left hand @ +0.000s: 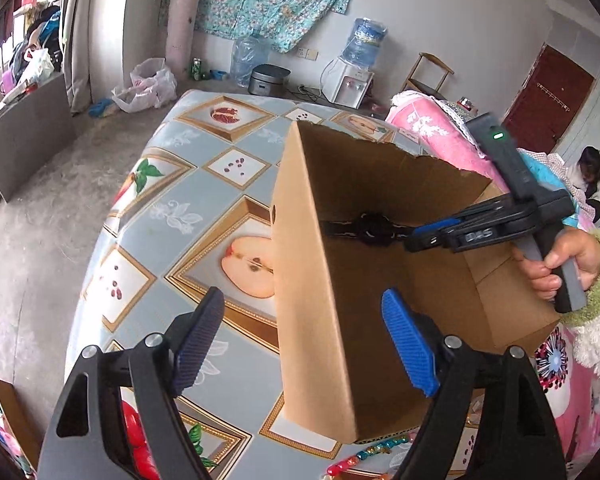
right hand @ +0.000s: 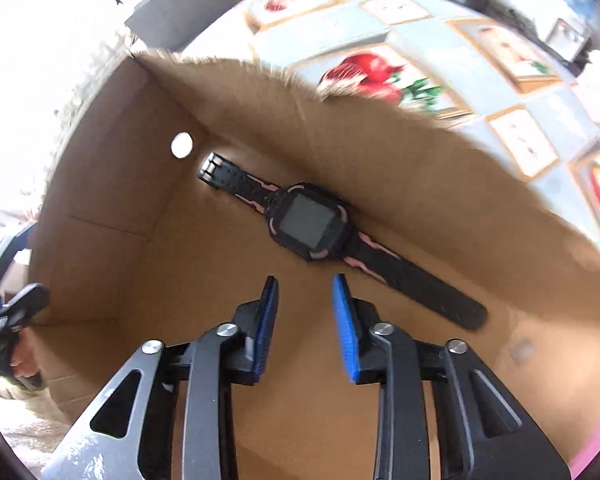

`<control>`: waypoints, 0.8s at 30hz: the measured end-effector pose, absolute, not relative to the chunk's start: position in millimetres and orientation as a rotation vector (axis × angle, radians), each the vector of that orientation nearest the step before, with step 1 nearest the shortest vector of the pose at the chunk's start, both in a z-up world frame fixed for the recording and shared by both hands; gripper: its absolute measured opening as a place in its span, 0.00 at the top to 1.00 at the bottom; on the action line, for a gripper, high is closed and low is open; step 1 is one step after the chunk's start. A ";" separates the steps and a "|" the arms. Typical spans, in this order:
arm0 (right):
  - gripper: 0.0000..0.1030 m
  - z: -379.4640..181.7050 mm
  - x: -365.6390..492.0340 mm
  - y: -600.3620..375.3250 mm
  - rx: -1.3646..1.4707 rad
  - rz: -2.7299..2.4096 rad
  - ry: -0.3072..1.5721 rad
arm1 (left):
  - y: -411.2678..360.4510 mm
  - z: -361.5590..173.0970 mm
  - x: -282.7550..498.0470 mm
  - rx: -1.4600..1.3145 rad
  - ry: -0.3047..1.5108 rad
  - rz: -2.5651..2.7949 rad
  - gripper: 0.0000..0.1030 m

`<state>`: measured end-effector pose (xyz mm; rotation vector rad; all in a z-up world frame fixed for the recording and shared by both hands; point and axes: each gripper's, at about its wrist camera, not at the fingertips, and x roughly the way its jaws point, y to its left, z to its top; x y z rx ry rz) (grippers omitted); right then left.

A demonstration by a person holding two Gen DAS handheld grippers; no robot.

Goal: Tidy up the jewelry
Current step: 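Open the right gripper to release the smartwatch and withdraw from the box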

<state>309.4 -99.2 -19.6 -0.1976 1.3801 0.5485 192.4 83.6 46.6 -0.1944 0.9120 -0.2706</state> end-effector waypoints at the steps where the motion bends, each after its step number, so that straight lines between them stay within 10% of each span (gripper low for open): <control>1: 0.59 -5.5 300.6 -105.6 -0.173 0.539 1.344 | 83.0 44.7 191.4 -0.207 0.917 -0.280 0.23; 9: 0.20 91.4 214.9 -215.1 0.143 0.322 0.964 | 75.6 29.6 189.5 -0.328 1.002 -0.367 0.20; 24: 0.17 48.7 175.6 -302.7 0.613 0.368 1.062 | 42.5 24.5 172.0 -0.370 1.057 -0.354 0.15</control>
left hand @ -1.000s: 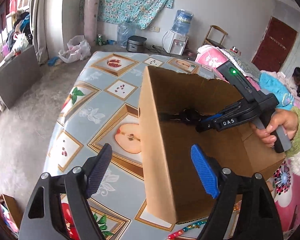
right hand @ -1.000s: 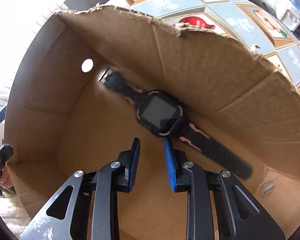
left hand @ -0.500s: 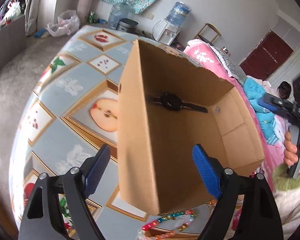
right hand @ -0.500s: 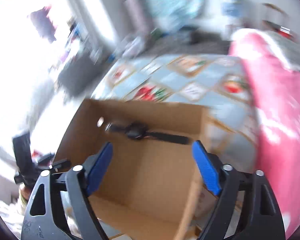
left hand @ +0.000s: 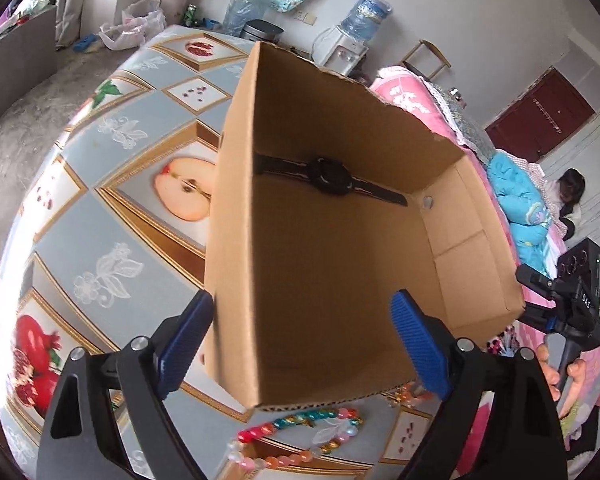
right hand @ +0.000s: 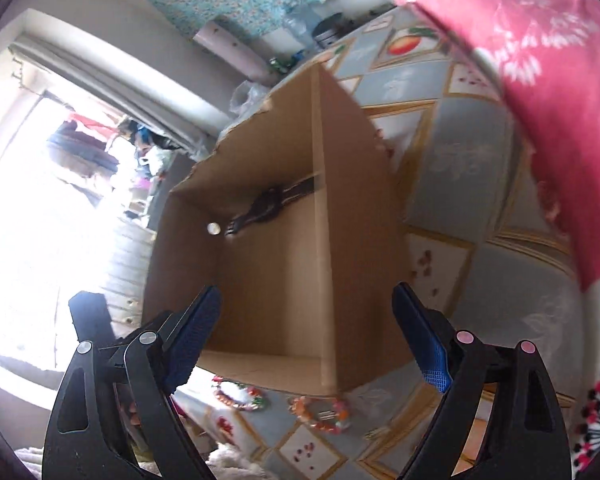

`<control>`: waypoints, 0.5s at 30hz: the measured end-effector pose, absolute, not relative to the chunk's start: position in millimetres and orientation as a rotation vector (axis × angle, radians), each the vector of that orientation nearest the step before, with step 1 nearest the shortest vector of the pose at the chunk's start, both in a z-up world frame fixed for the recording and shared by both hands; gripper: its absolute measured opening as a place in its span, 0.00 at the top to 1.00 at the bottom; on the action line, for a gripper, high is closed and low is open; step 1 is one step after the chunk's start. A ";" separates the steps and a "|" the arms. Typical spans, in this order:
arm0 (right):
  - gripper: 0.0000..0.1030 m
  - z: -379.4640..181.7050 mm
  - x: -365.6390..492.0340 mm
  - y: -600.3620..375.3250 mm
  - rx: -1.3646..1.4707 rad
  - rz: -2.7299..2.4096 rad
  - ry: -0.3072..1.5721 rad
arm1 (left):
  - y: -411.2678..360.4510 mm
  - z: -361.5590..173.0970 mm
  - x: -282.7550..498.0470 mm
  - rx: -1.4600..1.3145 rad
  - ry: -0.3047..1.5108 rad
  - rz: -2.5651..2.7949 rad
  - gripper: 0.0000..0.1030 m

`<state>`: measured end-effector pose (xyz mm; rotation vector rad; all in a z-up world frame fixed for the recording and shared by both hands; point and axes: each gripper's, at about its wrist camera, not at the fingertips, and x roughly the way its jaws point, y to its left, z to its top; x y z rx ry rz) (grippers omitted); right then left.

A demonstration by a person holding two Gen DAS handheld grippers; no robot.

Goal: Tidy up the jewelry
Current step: 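Open the right gripper to release the smartwatch and withdraw from the box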

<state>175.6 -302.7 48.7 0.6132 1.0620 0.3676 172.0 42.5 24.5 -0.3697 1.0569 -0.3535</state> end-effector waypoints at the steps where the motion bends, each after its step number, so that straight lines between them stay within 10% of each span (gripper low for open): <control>1: 0.17 50.0 174.8 -302.5 0.585 0.349 1.057 | 39.9 24.9 171.0 -0.364 1.053 -0.354 0.15; 15: 0.14 67.9 144.1 -314.1 0.482 0.136 0.916 | 55.7 42.2 144.1 -0.325 0.905 -0.318 0.12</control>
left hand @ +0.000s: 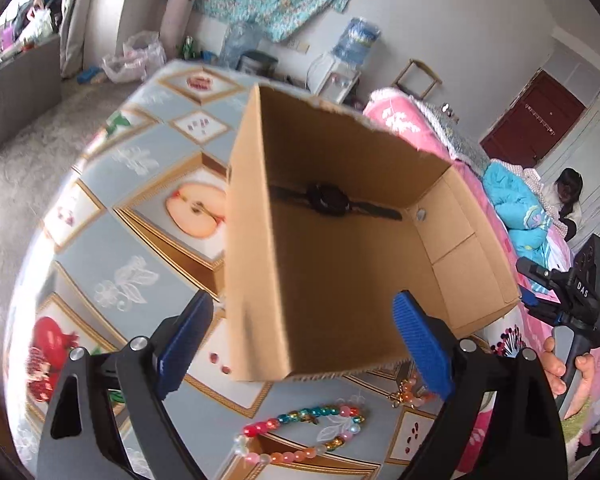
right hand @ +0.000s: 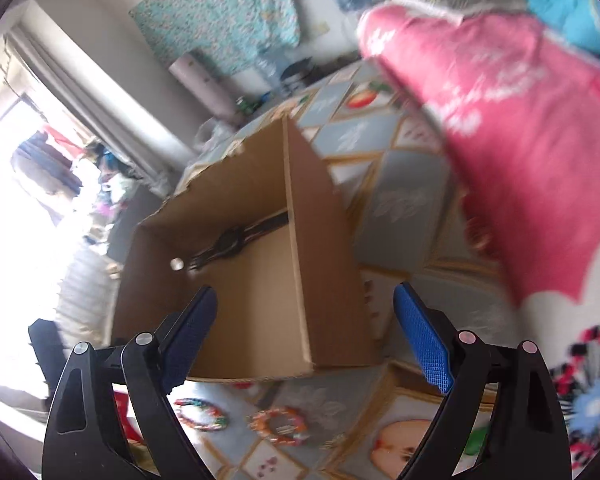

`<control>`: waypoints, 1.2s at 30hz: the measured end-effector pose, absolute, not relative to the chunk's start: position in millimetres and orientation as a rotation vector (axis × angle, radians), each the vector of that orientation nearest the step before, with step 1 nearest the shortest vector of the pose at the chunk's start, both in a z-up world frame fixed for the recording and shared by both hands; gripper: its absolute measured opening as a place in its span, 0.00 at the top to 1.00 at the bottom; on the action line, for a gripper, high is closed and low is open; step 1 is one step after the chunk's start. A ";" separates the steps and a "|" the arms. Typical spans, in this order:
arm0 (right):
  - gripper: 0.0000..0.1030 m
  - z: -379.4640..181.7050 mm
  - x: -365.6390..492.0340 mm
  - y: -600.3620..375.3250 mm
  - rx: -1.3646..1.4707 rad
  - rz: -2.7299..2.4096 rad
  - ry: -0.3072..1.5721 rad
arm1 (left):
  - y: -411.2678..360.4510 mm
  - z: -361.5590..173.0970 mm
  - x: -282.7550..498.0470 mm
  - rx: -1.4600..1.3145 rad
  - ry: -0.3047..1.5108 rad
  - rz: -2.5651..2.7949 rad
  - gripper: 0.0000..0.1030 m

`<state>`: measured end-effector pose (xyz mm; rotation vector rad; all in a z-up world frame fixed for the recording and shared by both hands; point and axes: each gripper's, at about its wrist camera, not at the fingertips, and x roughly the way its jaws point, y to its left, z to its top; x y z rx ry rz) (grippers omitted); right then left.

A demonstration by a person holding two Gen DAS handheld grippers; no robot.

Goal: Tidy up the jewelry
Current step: 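Open the right gripper to release the smartwatch and withdraw from the box, then move the right gripper to the multicolour bead bracelet and close on it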

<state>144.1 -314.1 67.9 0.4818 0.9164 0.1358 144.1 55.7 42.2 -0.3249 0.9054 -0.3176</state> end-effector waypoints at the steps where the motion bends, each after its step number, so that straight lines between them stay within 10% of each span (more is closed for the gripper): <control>1: 0.13 74.6 135.3 -314.1 0.438 0.087 0.892 | 61.7 46.2 137.8 -0.322 0.874 -0.304 0.11; 12: 0.08 118.5 51.4 -251.8 -0.203 -0.299 0.658 | 101.4 38.7 80.8 -0.344 0.825 -0.226 0.05; 19: 0.08 127.0 13.9 -220.7 -0.083 0.098 0.476 | 121.7 34.9 48.1 -0.480 0.759 -0.268 0.05; 31: 0.09 49.4 47.8 -146.4 -0.005 0.343 0.835 | 103.5 -5.0 47.0 -0.193 0.870 -0.147 0.05; 36: 0.29 27.2 56.4 -126.2 0.015 0.365 0.952 | 98.1 -18.8 51.8 -0.148 0.894 -0.197 0.05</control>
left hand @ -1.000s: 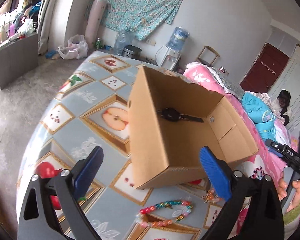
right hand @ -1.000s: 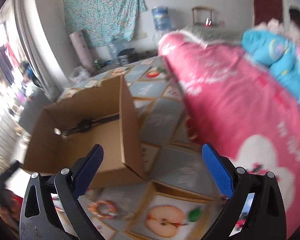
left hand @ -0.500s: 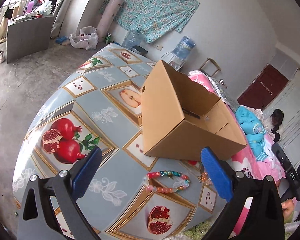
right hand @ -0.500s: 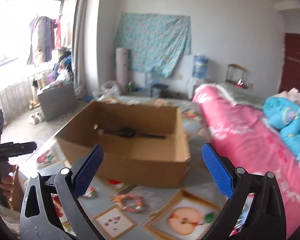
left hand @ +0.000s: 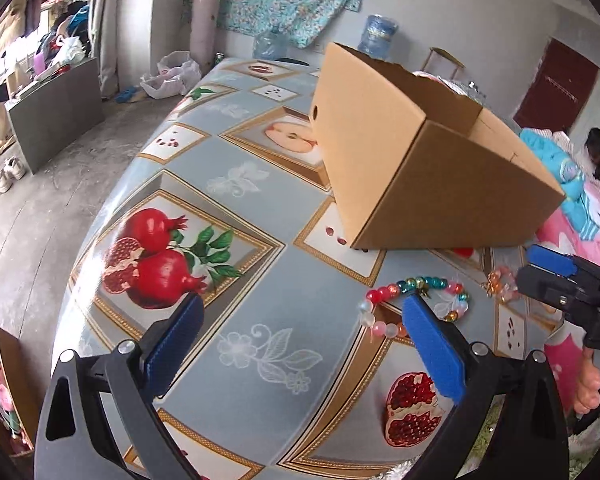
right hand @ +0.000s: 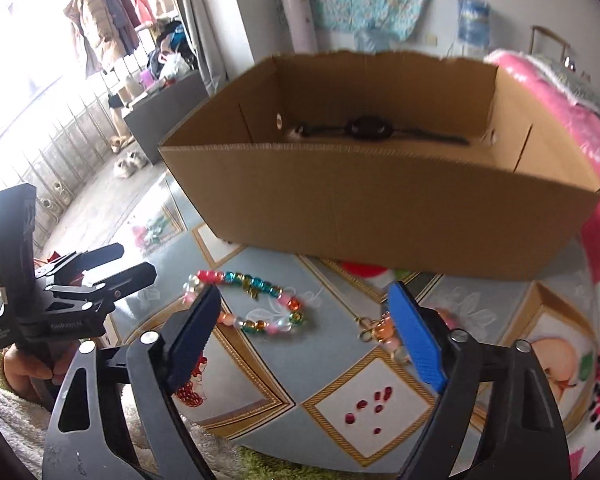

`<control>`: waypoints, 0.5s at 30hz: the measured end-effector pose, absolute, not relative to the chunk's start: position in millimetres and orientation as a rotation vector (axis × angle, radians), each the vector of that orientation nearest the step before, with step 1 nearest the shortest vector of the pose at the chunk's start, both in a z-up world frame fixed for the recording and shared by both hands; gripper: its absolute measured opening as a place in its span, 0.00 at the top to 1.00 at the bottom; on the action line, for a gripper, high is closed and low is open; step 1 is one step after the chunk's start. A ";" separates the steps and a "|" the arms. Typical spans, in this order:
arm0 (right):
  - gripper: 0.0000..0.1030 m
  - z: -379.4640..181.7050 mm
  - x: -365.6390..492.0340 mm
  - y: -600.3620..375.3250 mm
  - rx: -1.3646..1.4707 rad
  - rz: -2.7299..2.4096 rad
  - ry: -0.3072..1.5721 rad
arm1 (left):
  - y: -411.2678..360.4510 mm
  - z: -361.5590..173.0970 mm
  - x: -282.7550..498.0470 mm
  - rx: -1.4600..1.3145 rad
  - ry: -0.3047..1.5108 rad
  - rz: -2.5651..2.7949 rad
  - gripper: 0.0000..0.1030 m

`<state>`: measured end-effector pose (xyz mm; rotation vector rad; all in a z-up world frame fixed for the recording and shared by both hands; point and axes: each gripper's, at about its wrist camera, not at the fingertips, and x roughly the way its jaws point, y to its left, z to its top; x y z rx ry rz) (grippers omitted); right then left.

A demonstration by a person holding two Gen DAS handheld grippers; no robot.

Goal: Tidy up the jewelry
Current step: 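Move the right gripper to the multicolour bead bracelet and close on it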

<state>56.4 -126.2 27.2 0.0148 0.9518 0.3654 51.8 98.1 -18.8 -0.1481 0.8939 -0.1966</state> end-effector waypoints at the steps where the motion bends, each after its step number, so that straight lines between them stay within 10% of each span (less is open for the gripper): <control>1: 0.31 22.1 59.3 -124.3 0.024 0.370 0.980 | 97.7 -20.4 52.4 -0.141 0.896 -0.204 0.05; 15: 0.77 -2.2 72.9 -115.8 0.033 0.389 1.132 | 81.0 -15.0 45.4 -0.096 0.852 -0.325 0.12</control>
